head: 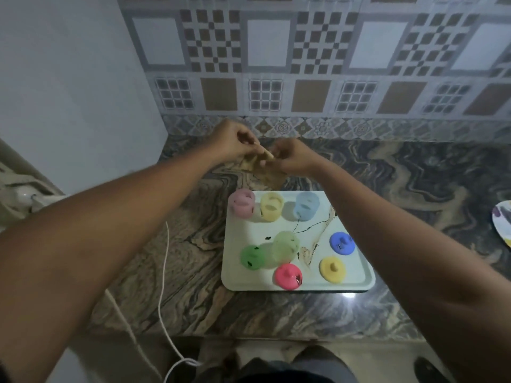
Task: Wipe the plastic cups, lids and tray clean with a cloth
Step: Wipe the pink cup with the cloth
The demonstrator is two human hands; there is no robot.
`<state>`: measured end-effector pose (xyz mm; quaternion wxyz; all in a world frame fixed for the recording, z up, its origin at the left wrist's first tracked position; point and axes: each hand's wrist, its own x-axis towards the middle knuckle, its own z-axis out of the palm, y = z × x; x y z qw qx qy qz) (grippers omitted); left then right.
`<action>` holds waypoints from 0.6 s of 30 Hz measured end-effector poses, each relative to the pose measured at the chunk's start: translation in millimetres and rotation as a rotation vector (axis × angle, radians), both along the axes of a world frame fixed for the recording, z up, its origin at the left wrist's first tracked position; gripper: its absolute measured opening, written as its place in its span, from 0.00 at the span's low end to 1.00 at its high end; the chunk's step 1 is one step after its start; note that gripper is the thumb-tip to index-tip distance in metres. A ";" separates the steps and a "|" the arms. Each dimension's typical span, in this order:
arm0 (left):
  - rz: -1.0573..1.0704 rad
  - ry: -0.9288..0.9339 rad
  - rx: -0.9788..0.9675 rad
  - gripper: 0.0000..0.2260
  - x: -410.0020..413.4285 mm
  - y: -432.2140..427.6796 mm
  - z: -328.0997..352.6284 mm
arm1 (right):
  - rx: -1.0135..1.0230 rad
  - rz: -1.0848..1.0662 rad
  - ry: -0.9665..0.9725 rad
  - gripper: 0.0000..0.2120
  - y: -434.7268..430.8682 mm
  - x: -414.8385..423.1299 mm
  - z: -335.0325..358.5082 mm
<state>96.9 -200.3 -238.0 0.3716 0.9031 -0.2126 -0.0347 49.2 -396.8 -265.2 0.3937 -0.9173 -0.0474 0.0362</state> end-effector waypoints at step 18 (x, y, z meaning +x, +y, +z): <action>-0.205 -0.153 0.663 0.12 -37.1 12.7 -102.7 | 0.399 -0.283 0.258 0.04 -16.9 -25.9 -41.5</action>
